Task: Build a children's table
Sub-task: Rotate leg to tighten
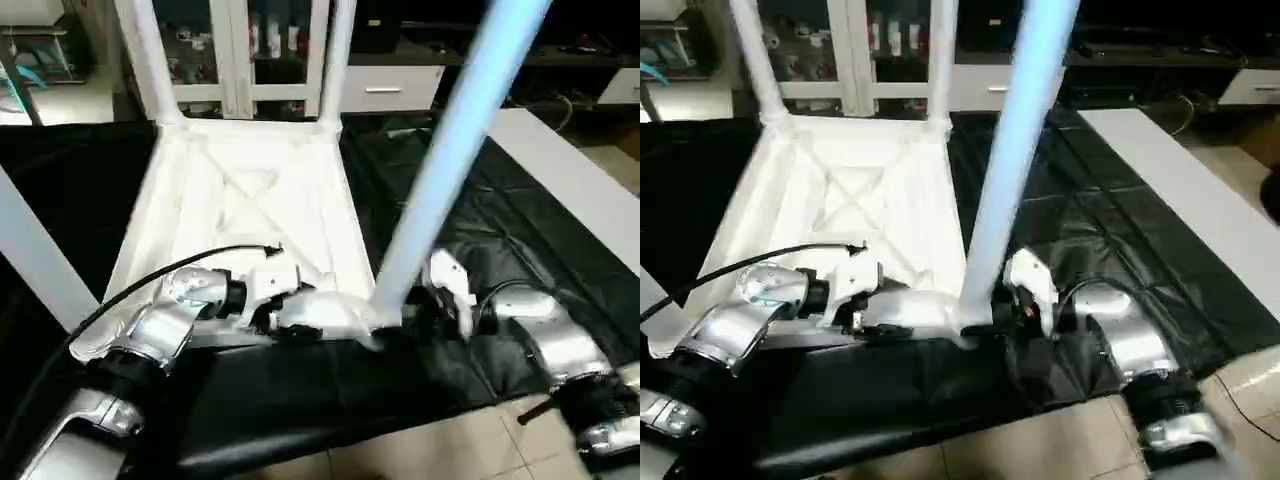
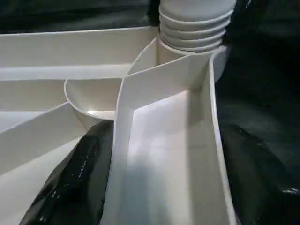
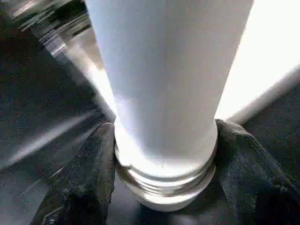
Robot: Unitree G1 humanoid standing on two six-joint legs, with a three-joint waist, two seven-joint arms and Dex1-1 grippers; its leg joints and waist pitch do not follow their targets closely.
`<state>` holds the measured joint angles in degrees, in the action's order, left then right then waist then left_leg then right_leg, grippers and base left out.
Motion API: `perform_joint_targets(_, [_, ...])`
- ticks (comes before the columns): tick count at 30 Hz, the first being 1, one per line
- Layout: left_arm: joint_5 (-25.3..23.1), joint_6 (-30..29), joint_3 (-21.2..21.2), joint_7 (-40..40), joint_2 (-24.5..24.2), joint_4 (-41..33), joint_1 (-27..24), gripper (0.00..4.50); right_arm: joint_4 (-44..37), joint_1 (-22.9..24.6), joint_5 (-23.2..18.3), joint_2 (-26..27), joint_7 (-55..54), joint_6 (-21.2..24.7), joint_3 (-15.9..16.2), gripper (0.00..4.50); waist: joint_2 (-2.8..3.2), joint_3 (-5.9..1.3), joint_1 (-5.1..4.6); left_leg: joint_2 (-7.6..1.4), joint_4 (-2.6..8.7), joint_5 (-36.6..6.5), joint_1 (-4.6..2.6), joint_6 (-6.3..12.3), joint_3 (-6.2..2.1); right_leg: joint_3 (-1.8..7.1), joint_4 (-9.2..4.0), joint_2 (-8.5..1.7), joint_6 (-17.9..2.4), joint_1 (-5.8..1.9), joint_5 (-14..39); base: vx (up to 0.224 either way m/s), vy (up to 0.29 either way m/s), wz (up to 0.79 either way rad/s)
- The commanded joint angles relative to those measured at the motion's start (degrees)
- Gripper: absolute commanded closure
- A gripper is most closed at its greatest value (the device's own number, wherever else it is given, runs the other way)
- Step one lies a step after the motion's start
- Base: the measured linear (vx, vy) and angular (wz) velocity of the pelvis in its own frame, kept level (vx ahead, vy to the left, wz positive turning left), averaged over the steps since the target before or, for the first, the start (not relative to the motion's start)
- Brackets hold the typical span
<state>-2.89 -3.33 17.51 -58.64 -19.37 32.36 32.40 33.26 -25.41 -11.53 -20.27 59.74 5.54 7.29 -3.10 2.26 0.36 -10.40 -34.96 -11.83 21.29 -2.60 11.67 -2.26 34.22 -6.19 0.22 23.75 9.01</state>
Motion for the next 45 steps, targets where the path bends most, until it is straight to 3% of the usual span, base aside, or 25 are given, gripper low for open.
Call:
perform_joint_targets(1, [-2.1, -3.8, 0.7, 8.5, 3.8, 4.0, 0.4, 1.37, -0.5, -2.3, -5.2, 4.2, -6.5, 1.2, -3.6, 1.82, 0.14, -3.30, -0.09, -2.68, 4.99, -15.9, -0.79, -0.35, -1.41, 1.48, -3.84, -2.00, -12.9, -2.21, 16.8, 0.000, 0.000, 0.00])
perform_joint_targets(6, [-3.6, -8.7, -0.8, 19.3, 8.9, 7.5, 3.9, 1.37, 4.1, -4.4, -2.0, 10.3, -22.2, 1.8, -5.9, 1.82, 0.30, -3.42, -0.61, -2.45, 4.91, -14.5, -0.59, -0.38, -1.40, 1.39, -4.01, -1.81, -12.0, -2.04, 16.2, 0.000, 0.000, 0.00])
perform_joint_targets(7, [-4.1, -10.3, -2.1, 24.7, 11.5, 9.7, 5.9, 1.37, 7.1, -5.8, 1.4, 12.4, -29.8, 0.7, -5.9, 1.82, 0.45, -3.51, -0.76, -2.37, 4.84, -14.0, -0.62, -0.47, -1.39, 1.39, -3.91, -1.81, -12.3, -2.05, 15.3, 0.000, 0.000, 0.00])
perform_joint_targets(9, [-4.0, -10.9, -2.7, 26.6, 12.5, 10.5, 6.8, 1.37, 8.1, -6.3, 2.9, 13.2, -32.5, -0.3, -5.6, 1.82, 0.34, -3.62, -0.84, -2.27, 4.75, -13.3, -0.61, -0.27, -1.33, 1.31, -3.91, -1.76, -12.7, -2.11, 14.0, 0.000, 0.000, 0.00])
perform_joint_targets(13, [-5.6, -9.3, -4.1, 37.6, 17.4, 15.6, 11.2, 1.37, 11.5, -9.3, 7.9, 19.8, -44.0, -3.9, -4.4, 1.83, 0.47, -4.02, -0.59, -2.09, 4.37, -8.7, -0.59, 2.20, -1.13, 1.28, -3.27, -1.65, -14.4, -2.50, 6.3, 0.000, 0.000, 0.00])
perform_joint_targets(17, [-6.0, -9.6, -3.5, 37.4, 18.0, 16.1, 11.5, 1.37, 11.6, -9.9, 6.9, 21.6, -42.6, -4.5, -4.3, 1.83, 0.44, -3.94, -0.03, -2.20, 4.31, -7.3, -0.61, 4.74, -0.95, 1.25, -3.25, -1.81, -15.0, -2.69, 4.9, 0.000, 0.000, 0.00])
perform_joint_targets(19, [-6.0, -10.0, -3.3, 36.3, 17.6, 15.8, 11.1, 1.37, 10.8, -9.6, 5.6, 21.6, -39.6, -4.9, -4.5, 1.83, 0.45, -3.77, 0.04, -2.30, 4.47, -8.4, -0.61, 4.82, -0.98, 1.17, -3.44, -1.75, -14.8, -2.67, 6.6, 0.000, 0.000, 0.00])
perform_joint_targets(21, [-6.3, -9.7, -2.7, 34.9, 16.8, 15.5, 10.5, 1.37, 7.1, -8.2, 1.8, 21.4, -33.8, -4.4, -5.7, 1.83, 0.52, -3.67, 0.11, -2.43, 4.59, -10.3, -0.73, 4.53, -1.03, 1.20, -3.69, -1.84, -14.5, -2.60, 8.5, 0.000, 0.000, 0.00])
perform_joint_targets(22, [-6.3, -9.7, -2.7, 34.8, 16.8, 15.5, 10.5, 1.37, 6.9, -8.1, 1.7, 21.3, -33.7, -4.4, -5.7, 1.48, 0.55, -3.68, 0.10, -2.45, 4.64, -10.6, -0.72, 4.38, -1.06, 1.19, -3.69, -1.81, -14.4, -2.59, 8.8, 0.000, 0.000, 0.00])
perform_joint_targets(24, [-6.2, -9.2, -2.7, 33.8, 16.1, 15.7, 10.2, 1.37, 5.4, -7.4, 1.7, 20.2, -33.4, -4.8, -5.9, 1.27, 0.42, -3.73, 0.14, -2.44, 4.64, -9.8, -0.68, 4.06, -1.10, 1.18, -3.54, -1.76, -14.3, -2.60, 8.1, 0.000, 0.000, 0.00])
perform_joint_targets(26, [-6.2, -7.9, -2.1, 31.2, 15.0, 15.3, 9.7, 1.37, 2.2, -6.2, 1.2, 18.3, -31.7, -4.5, -6.0, 1.11, 0.27, -3.68, 0.03, -2.37, 4.65, -9.5, -0.31, 5.02, -1.11, 1.21, -3.41, -1.77, -14.0, -2.93, 6.7, 0.000, 0.000, 0.00])
perform_joint_targets(29, [-6.1, -7.1, -1.4, 27.9, 13.4, 13.9, 8.4, 1.37, -1.8, -4.5, 1.0, 15.1, -29.2, -2.9, -5.5, 0.78, 0.37, -3.51, -1.00, -2.49, 4.95, -10.9, 0.21, 4.85, -1.53, 1.02, -3.62, -1.89, -13.1, -3.13, 9.2, 0.000, 0.000, 0.00])
perform_joint_targets(31, [-5.9, -6.1, -0.6, 23.9, 10.9, 11.8, 6.7, 1.37, -6.1, -2.6, 0.7, 10.4, -25.5, -0.7, -5.3, 0.64, 0.73, -3.37, -0.78, -2.71, 4.88, -12.3, -0.53, 3.84, -1.35, 1.16, -4.04, -1.77, -13.8, -2.68, 10.9, 0.000, 0.000, 0.00])
perform_joint_targets(34, [-5.4, -5.8, -0.4, 21.2, 8.7, 10.5, 5.5, 1.37, -9.7, -0.7, -0.7, 6.2, -20.5, 0.9, -5.6, 0.33, 0.78, -3.50, -0.13, -2.90, 4.77, -10.5, -0.62, 3.87, -1.26, 1.28, -3.58, -1.67, -14.4, -2.91, 7.4, 0.000, 0.000, 0.00])
perform_joint_targets(35, [-5.0, -5.1, -0.2, 18.8, 6.9, 9.4, 4.4, 1.37, -13.1, 1.3, -1.6, 2.4, -15.6, 1.9, -5.5, 0.28, 0.78, -3.41, 0.03, -2.85, 4.71, -9.7, -0.63, 4.06, -1.09, 1.35, -3.38, -1.57, -14.9, -2.72, 6.0, 0.000, 0.000, 0.00])
perform_joint_targets(37, [-4.8, -4.4, 0.0, 17.1, 5.7, 8.7, 3.7, 1.37, -15.3, 2.7, -2.0, -0.2, -12.2, 2.3, -5.2, 0.20, 0.74, -3.27, 0.53, -2.90, 4.75, -10.2, -0.66, 4.43, -1.05, 1.44, -3.43, -1.64, -15.0, -2.90, 6.1, 0.000, 0.000, 0.00])
perform_joint_targets(42, [-3.7, 1.0, 1.3, 9.4, 1.8, 5.7, 1.1, 1.37, -21.3, 7.2, -3.0, -8.6, -2.4, 3.5, -4.4, 0.09, 0.43, -2.84, 0.66, -3.01, 5.22, -15.9, -0.66, 2.52, -1.24, 1.47, -4.41, -1.74, -12.8, -2.58, 15.6, 0.000, 0.000, 0.00])
perform_joint_targets(45, [-1.8, 3.4, 2.3, 2.3, -0.6, 2.1, -1.3, 1.37, -22.0, 8.3, -3.5, -11.7, 1.5, 4.2, -3.4, 0.09, 0.51, -2.69, 0.47, -3.07, 5.31, -18.6, -1.06, 1.11, -1.31, 1.60, -4.93, -1.71, -11.4, -1.86, 20.3, 0.000, 0.000, 0.00])
